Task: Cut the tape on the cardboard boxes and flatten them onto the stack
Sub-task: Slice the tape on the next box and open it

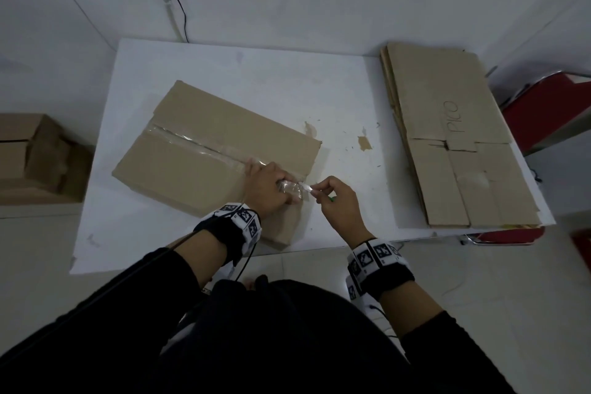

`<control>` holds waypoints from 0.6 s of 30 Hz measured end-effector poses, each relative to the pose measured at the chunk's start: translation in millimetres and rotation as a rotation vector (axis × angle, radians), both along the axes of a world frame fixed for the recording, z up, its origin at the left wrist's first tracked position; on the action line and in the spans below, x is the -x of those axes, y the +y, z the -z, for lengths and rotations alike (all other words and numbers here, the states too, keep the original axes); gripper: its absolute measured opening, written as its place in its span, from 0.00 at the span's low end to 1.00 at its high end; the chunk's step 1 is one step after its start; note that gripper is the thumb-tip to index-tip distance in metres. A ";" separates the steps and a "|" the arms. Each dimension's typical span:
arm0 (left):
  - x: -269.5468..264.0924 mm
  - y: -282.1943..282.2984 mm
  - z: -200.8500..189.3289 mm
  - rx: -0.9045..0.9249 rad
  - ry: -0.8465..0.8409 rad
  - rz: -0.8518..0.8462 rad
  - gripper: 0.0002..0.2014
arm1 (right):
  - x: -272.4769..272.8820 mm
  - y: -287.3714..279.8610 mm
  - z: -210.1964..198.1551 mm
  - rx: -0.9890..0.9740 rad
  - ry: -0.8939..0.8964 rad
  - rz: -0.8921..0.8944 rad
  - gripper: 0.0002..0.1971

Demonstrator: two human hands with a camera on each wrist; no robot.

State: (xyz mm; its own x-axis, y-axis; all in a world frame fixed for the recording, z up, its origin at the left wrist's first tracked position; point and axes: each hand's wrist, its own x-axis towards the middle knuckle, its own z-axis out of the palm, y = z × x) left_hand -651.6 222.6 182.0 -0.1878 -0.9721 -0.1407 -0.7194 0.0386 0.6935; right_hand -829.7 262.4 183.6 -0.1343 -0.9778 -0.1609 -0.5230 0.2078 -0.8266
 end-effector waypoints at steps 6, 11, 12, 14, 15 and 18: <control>-1.1 3.7 -0.3 -0.002 0.041 0.012 0.23 | -2.8 1.4 0.7 -0.025 0.013 0.029 0.07; -1.2 1.0 -1.4 -0.003 0.001 0.020 0.21 | -2.5 6.7 -9.1 0.042 0.204 -0.080 0.04; -1.1 2.1 -1.3 0.003 0.006 0.025 0.21 | -2.8 8.5 -9.9 0.059 0.244 -0.086 0.04; -1.6 4.6 -1.7 0.024 0.018 0.035 0.21 | -5.4 5.9 -10.4 0.076 0.263 -0.093 0.04; -2.3 5.5 -2.1 0.032 0.022 0.036 0.21 | -6.4 2.4 -10.4 0.066 0.247 -0.106 0.04; -3.5 6.3 -4.2 0.047 -0.003 0.050 0.22 | -1.7 -9.2 -12.1 -0.024 0.144 -0.144 0.07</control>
State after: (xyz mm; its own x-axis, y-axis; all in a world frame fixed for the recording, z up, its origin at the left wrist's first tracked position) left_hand -648.0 228.9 186.3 -0.2355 -0.9672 -0.0956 -0.7178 0.1068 0.6880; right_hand -828.0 253.2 195.7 -0.0162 -0.9847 -0.1733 -0.6609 0.1406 -0.7372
